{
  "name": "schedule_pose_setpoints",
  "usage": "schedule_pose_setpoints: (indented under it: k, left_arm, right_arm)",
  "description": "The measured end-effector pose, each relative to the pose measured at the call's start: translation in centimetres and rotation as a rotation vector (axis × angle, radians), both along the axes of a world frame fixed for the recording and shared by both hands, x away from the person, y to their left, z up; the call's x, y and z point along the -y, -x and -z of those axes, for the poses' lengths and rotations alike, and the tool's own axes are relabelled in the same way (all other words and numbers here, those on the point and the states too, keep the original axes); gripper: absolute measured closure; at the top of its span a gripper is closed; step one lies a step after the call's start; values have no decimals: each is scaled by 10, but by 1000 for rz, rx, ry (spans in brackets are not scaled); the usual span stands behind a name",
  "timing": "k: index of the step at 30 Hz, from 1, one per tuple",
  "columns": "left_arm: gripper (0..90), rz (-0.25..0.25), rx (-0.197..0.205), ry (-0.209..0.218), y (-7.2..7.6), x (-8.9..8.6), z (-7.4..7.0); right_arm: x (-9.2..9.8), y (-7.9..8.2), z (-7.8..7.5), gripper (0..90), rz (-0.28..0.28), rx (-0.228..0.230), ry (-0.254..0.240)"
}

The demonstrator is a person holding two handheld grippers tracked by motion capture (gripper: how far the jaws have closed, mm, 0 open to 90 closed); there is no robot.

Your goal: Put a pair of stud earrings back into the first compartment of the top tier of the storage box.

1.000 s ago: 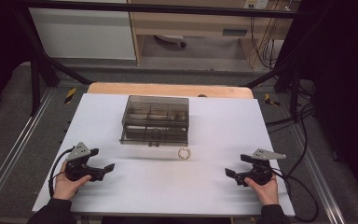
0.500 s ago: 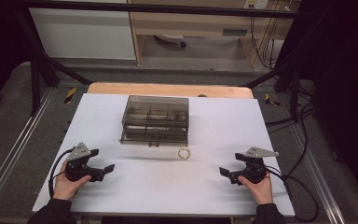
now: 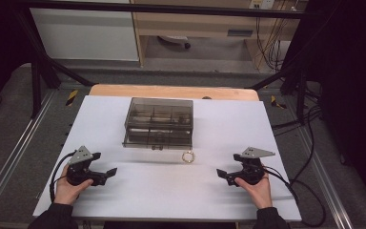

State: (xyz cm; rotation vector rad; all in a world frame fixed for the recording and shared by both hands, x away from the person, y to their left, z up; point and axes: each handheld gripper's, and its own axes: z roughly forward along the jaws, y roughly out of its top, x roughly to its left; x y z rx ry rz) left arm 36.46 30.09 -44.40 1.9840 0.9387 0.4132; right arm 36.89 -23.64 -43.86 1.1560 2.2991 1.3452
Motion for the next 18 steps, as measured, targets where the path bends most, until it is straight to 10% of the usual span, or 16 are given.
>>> schedule_pose_setpoints:
  k: [18]
  left_arm:
    - [47,-6,2,2,0,-1,0]
  right_arm:
    - [-36,-17,-3,65,8,-7,43]
